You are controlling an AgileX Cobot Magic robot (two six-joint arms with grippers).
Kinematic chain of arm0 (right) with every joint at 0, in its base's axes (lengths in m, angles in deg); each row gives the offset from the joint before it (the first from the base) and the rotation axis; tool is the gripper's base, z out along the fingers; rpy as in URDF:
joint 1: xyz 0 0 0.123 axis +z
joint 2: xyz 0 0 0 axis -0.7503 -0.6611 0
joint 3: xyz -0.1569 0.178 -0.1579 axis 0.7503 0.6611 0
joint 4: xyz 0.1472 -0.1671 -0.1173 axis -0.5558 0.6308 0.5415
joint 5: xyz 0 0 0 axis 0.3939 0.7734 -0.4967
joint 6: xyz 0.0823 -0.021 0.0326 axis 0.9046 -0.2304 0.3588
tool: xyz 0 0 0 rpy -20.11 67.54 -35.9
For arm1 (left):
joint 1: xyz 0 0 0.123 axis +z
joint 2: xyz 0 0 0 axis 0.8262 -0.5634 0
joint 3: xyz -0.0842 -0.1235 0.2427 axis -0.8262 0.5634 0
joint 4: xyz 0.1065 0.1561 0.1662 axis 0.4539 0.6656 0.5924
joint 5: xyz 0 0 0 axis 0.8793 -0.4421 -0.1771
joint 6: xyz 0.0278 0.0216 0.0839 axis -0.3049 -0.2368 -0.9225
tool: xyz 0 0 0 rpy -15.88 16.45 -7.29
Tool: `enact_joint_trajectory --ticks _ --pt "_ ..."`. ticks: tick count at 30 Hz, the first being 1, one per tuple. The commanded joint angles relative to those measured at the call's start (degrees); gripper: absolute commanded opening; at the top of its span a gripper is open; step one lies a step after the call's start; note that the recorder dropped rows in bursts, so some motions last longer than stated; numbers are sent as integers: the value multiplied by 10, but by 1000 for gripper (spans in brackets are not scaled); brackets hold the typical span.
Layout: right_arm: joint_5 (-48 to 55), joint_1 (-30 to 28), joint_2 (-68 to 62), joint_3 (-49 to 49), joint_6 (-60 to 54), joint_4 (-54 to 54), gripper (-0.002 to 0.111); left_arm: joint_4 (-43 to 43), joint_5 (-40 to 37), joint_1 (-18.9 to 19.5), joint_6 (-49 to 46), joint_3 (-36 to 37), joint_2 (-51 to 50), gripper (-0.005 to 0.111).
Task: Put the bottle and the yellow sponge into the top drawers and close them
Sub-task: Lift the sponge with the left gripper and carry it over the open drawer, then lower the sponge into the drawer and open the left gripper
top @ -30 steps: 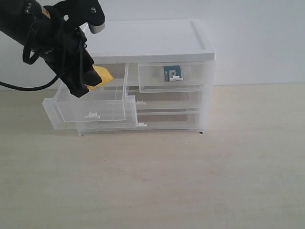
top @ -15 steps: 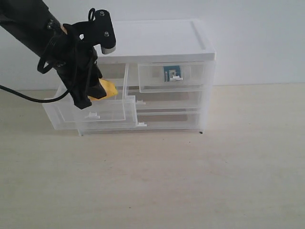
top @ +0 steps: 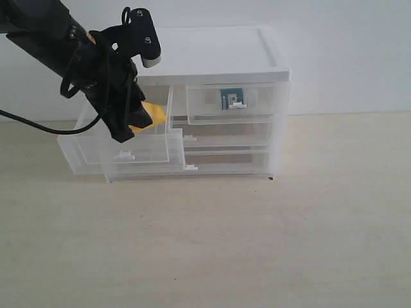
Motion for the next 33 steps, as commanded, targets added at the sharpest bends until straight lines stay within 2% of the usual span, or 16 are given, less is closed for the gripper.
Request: enact_joint_trajectory --ticks 1,3,6,10,15,23,27,30,33 --pt "-3 -2 2 -1 -2 -1 0 2 13 1 21 -4 -9 5" --pt "-3 -2 2 -1 -2 -1 0 14 23 1 43 -4 -14 11" --pt "-3 -2 2 -1 -2 -1 0 34 43 1 80 -4 -16 29" --pt "-3 -2 2 -1 -2 -1 0 36 44 1 80 -4 -16 52" --pt "-3 -2 2 -1 -2 -1 0 36 44 1 85 -4 -16 59" --pt "-3 -2 2 -1 -2 -1 0 59 55 1 102 -4 16 59" --pt "-3 -2 2 -1 -2 -1 0 85 36 1 186 -4 63 57" --pt "-3 -2 2 -1 -2 -1 0 100 -7 1 260 -4 97 48" --pt "-3 -2 2 -1 -2 -1 0 100 -62 1 297 -4 124 23"
